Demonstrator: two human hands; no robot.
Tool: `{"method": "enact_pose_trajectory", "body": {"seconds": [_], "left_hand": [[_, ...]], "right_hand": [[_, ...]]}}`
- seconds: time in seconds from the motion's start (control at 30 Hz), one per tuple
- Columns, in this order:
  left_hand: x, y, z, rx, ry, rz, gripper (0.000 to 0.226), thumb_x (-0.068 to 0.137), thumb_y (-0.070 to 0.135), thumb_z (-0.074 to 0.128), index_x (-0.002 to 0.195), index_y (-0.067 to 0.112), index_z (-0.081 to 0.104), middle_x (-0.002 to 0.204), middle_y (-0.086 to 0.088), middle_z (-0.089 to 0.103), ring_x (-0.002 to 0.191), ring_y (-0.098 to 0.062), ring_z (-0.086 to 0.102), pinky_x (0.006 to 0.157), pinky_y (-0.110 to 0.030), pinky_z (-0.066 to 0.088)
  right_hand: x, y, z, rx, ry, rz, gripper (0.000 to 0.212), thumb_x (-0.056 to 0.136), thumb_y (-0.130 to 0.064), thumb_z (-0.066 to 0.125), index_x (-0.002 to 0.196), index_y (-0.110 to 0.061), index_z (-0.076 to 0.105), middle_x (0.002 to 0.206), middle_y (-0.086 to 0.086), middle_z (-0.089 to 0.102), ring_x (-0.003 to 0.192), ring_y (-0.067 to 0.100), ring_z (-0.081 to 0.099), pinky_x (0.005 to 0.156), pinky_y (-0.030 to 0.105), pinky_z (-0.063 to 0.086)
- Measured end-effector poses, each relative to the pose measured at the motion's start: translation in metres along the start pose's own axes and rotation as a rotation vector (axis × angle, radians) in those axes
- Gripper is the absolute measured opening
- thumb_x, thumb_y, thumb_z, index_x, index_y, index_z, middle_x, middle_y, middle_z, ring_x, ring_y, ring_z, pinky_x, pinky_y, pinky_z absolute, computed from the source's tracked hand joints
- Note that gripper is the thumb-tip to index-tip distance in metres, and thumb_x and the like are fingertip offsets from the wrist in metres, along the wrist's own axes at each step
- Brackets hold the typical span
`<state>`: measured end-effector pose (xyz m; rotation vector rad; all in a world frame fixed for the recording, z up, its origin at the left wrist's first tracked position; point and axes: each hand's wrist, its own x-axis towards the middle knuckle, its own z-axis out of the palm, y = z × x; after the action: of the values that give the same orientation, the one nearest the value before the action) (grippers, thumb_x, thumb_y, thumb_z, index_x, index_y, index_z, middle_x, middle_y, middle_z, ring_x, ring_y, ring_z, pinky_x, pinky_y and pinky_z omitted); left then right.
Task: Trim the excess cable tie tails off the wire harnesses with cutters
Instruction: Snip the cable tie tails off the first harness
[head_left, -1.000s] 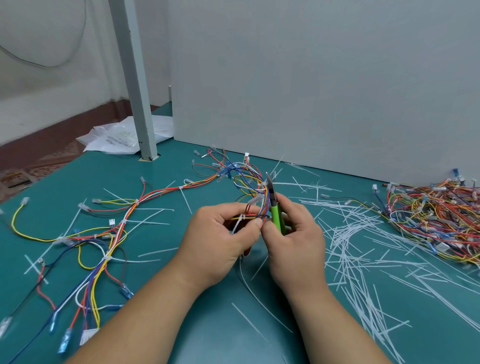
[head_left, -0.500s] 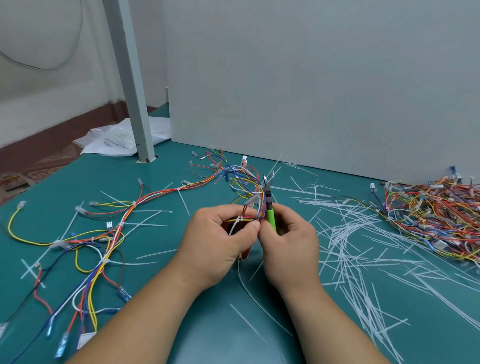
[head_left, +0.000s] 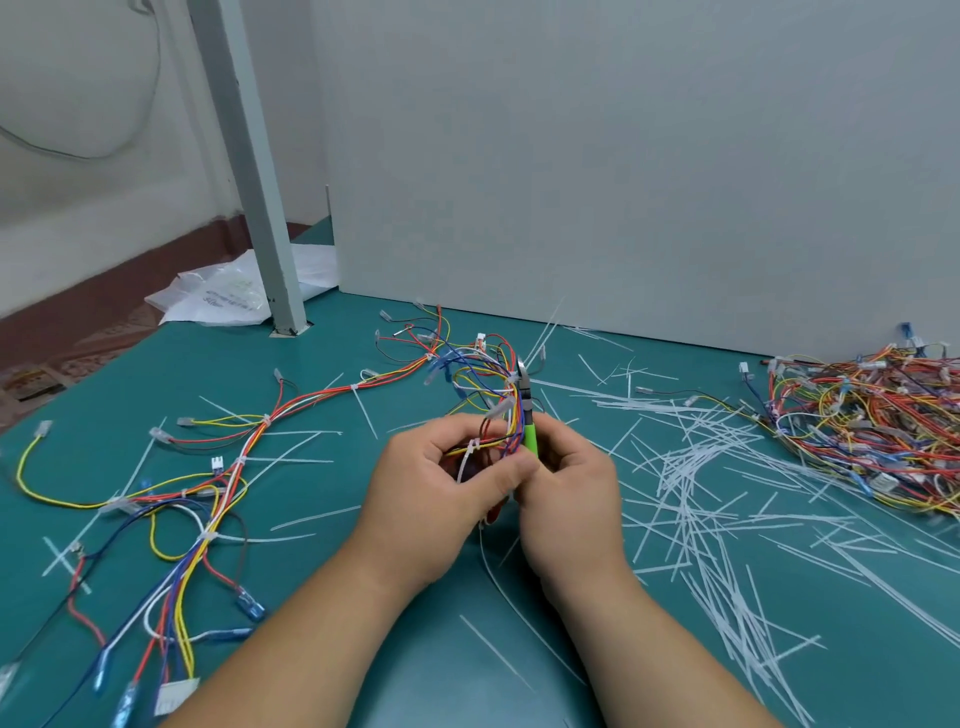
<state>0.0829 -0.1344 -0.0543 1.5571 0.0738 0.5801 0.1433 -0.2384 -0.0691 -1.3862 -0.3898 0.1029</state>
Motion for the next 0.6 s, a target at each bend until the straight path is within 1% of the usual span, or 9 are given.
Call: {"method": "enact_pose_trajectory", "body": {"seconds": [0.1,0.17,0.23,0.3,0.43,0.5,0.57,0.6], "left_hand": [[-0.0008,-0.002,0.0024,-0.025,0.033,0.027,0.031,0.077,0.023,0.08,0.099,0.045,0.078,0.089,-0.005,0.077,0.07,-0.009,0.066,0.064,-0.02,0.058],[-0.0015,-0.001,0.0033,-0.026,0.042,0.043,0.035,0.079,0.02,0.078,0.099,0.049,0.077,0.09,0.006,0.079,0.073,-0.003,0.068,0.067,-0.016,0.056],[-0.0022,0.0001,0.0046,-0.024,0.037,0.057,0.038,0.081,0.018,0.077,0.1,0.051,0.076,0.092,0.013,0.079,0.074,0.001,0.069,0.068,-0.013,0.054],[-0.0023,0.0012,0.0056,-0.045,0.032,0.045,0.038,0.082,0.017,0.076,0.101,0.05,0.077,0.093,0.014,0.079,0.075,0.002,0.069,0.069,-0.012,0.053],[-0.0016,0.0013,0.0048,-0.079,0.033,-0.001,0.035,0.08,0.018,0.076,0.099,0.047,0.079,0.085,0.011,0.078,0.07,0.001,0.066,0.066,-0.013,0.052],[-0.0014,0.0016,0.004,-0.089,0.02,0.009,0.038,0.082,0.013,0.076,0.097,0.048,0.079,0.083,0.011,0.078,0.068,0.001,0.066,0.065,-0.013,0.052],[-0.0009,0.0024,0.0033,-0.101,0.021,0.013,0.037,0.081,0.014,0.076,0.097,0.048,0.079,0.083,0.011,0.078,0.068,0.001,0.066,0.064,-0.013,0.052],[-0.0004,0.0024,0.003,-0.107,0.025,0.012,0.036,0.08,0.016,0.076,0.097,0.048,0.079,0.084,0.01,0.078,0.068,0.001,0.066,0.065,-0.014,0.052]], "right_hand": [[-0.0006,-0.0002,0.0002,-0.012,0.009,-0.001,0.035,0.085,0.014,0.064,0.099,-0.014,0.079,0.085,0.009,0.079,0.072,0.011,0.07,0.064,0.023,0.056],[-0.0003,-0.0003,0.0007,-0.013,0.03,0.009,0.034,0.087,0.015,0.064,0.098,-0.014,0.078,0.086,0.015,0.078,0.071,0.013,0.068,0.063,0.026,0.057],[-0.0002,-0.0007,0.0019,-0.016,0.041,0.018,0.034,0.087,0.015,0.064,0.098,-0.014,0.077,0.089,0.017,0.077,0.073,0.016,0.067,0.067,0.03,0.058],[-0.0005,-0.0005,0.0026,-0.026,0.05,0.019,0.032,0.087,0.014,0.065,0.1,-0.013,0.077,0.09,0.015,0.078,0.076,0.016,0.069,0.072,0.032,0.06],[-0.0015,0.0005,0.0024,-0.074,0.056,0.009,0.03,0.087,0.01,0.067,0.102,-0.015,0.074,0.091,0.012,0.078,0.082,0.022,0.07,0.081,0.046,0.061],[-0.0021,0.0013,0.0026,-0.098,0.057,-0.007,0.024,0.085,0.0,0.071,0.102,-0.017,0.074,0.091,0.008,0.078,0.082,0.019,0.069,0.08,0.043,0.061],[-0.0029,0.0005,0.0038,-0.113,0.058,-0.022,0.024,0.079,-0.013,0.07,0.102,-0.021,0.074,0.09,0.003,0.078,0.08,0.013,0.068,0.076,0.033,0.059],[-0.0028,0.0,0.0041,-0.111,0.056,-0.027,0.026,0.077,-0.016,0.069,0.102,-0.024,0.074,0.09,0.001,0.078,0.079,0.012,0.068,0.075,0.03,0.058]]}}
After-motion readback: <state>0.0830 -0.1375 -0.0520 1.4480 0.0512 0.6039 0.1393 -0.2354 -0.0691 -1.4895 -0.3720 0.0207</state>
